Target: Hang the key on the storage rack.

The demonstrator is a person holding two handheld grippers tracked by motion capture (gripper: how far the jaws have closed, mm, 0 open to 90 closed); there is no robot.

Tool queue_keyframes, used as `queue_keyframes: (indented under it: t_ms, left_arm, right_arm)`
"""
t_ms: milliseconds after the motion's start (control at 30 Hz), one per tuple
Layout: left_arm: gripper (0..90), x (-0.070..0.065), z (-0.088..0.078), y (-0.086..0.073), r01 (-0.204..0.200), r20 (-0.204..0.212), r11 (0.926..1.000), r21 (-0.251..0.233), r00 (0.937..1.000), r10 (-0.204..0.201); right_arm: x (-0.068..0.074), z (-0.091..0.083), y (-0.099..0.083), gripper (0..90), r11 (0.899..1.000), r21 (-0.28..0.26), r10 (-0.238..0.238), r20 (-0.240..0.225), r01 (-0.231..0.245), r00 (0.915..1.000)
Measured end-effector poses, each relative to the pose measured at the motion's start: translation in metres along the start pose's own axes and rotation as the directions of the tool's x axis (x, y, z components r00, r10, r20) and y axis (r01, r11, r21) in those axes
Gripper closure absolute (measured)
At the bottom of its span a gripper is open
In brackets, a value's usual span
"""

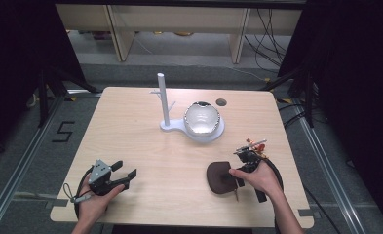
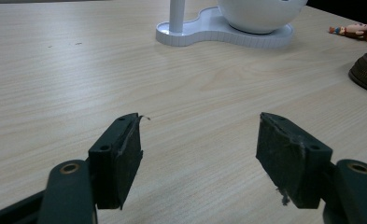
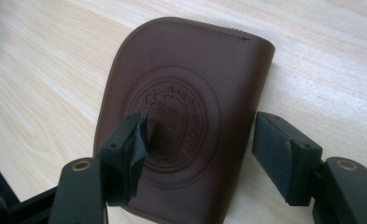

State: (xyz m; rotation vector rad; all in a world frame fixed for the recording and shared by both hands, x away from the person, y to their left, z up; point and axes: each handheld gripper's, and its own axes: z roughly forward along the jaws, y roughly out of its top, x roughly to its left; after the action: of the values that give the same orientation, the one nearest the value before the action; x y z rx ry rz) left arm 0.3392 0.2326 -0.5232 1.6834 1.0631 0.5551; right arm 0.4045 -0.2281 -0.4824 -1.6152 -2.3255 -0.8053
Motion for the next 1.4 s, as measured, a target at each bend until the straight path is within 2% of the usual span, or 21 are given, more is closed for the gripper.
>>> queue_keyframes:
  t_ms: [67,100,133,300,333,400,600,633,667,700,767,800,833,900,967,1000,1033,1067,1233,1267,1400]
  left_arm:
    - [30.2,0.0,0.0,0.0,0.001,0.0,1.0,0.0,1.0,-0.001]
    - [30.2,0.0,0.0,0.0,0.0,-0.003,1.0,0.003,1.0,0.0]
    - [30.2,0.0,0.0,0.0,0.004,0.003,1.0,-0.002,1.0,-0.004]
    - [30.2,-0.001,-0.001,0.0,-0.009,-0.006,0.9999,0.014,0.9999,0.009]
    - [30.2,-0.001,-0.001,0.0,-0.009,-0.005,0.9999,0.012,0.9999,0.009]
    - [30.2,0.0,0.0,0.0,-0.007,0.003,1.0,0.004,1.0,0.007]
    - [30.2,0.0,0.0,0.0,-0.001,0.002,1.0,0.005,1.0,0.001]
    - [30.2,0.0,0.0,0.0,-0.003,0.001,1.0,0.006,1.0,0.003]
    - [30.2,0.0,0.0,0.0,-0.002,0.001,1.0,0.006,1.0,0.002]
    - [30.2,0.0,-0.001,0.0,-0.002,0.001,1.0,0.005,1.0,0.002]
    - [30.2,-0.001,-0.001,0.0,0.0,-0.004,1.0,0.009,1.0,0.0]
    - [30.2,-0.001,-0.001,0.0,0.0,-0.004,1.0,0.009,1.0,0.0]
    - [30.2,0.0,-0.002,0.0,0.0,-0.006,0.9999,0.013,1.0,0.0]
    - [30.2,0.0,-0.002,0.0,-0.001,-0.006,0.9999,0.013,1.0,0.001]
    - [30.2,0.001,-0.002,0.0,0.0,-0.006,0.9999,0.013,1.0,0.0]
    - [30.2,0.001,-0.002,0.0,-0.001,-0.006,0.9999,0.014,1.0,0.001]
    - [30.2,0.001,-0.002,0.0,0.0,-0.006,0.9999,0.013,1.0,0.0]
    - [30.2,0.001,-0.002,0.0,0.001,-0.008,0.9999,0.014,1.0,-0.001]
    - [30.2,0.001,-0.003,0.0,0.007,-0.006,0.9999,0.011,1.0,-0.007]
    - [30.2,0.001,-0.003,0.0,0.005,-0.009,0.9999,0.015,1.0,-0.005]
    - [30.2,0.0,-0.003,-0.001,0.005,-0.005,1.0,0.009,1.0,-0.005]
  right_arm:
    - [-0.008,0.002,0.001,37.1,0.998,-0.011,-0.068,0.002,0.068,0.9977]
    - [-0.005,0.001,0.001,37.4,0.999,-0.004,-0.032,-0.014,0.032,0.9994]
    - [-0.008,0.001,0.001,37.7,0.999,-0.006,-0.049,-0.008,0.049,0.9988]
    - [-0.007,0.002,0.005,41.8,1.0,0.023,-0.006,-0.044,0.007,0.999]
    - [-0.009,0.002,0.006,42.4,0.999,0.019,-0.04,-0.024,0.041,0.9989]
    - [-0.007,0.002,0.007,43.4,0.999,0.033,-0.02,-0.028,0.021,0.9994]
    - [-0.007,-0.001,0.003,51.8,0.999,-0.007,-0.037,0.001,0.037,0.9993]
    - [-0.002,-0.003,0.003,53.2,1.0,0.005,-0.001,-0.002,0.001,1.0]
    - [-0.003,-0.003,0.004,55.2,0.999,-0.012,-0.041,0.016,0.042,0.999]
    - [-0.001,-0.005,0.005,57.0,0.999,-0.008,-0.046,0.019,0.047,0.9987]
    - [0.009,-0.008,0.007,58.8,1.0,0.027,0.014,0.02,-0.015,0.9997]
    - [0.009,-0.007,0.007,59.8,0.999,-0.006,-0.041,0.046,0.042,0.9981]
    - [0.008,-0.009,0.008,61.0,0.995,-0.009,-0.101,0.055,0.101,0.9934]
    - [0.017,-0.013,0.008,64.3,0.997,-0.002,-0.075,0.054,0.075,0.9957]
    - [0.019,-0.015,0.008,64.7,0.995,-0.013,-0.1,0.065,0.101,0.9929]
    - [0.026,-0.017,0.006,64.8,0.997,-0.01,-0.075,0.063,0.076,0.9952]
    - [0.023,-0.016,0.007,64.9,0.986,-0.03,-0.163,0.093,0.166,0.9822]
    - [0.024,-0.017,0.007,65.1,0.98,-0.035,-0.191,0.091,0.195,0.9773]
    - [0.033,-0.023,0.004,66.7,0.973,-0.057,-0.215,0.108,0.222,0.9707]
    - [0.036,-0.023,0.003,66.9,0.971,-0.052,-0.226,0.126,0.234,0.9659]
    - [0.038,-0.024,0.003,67.0,0.969,-0.053,-0.233,0.133,0.242,0.9633]
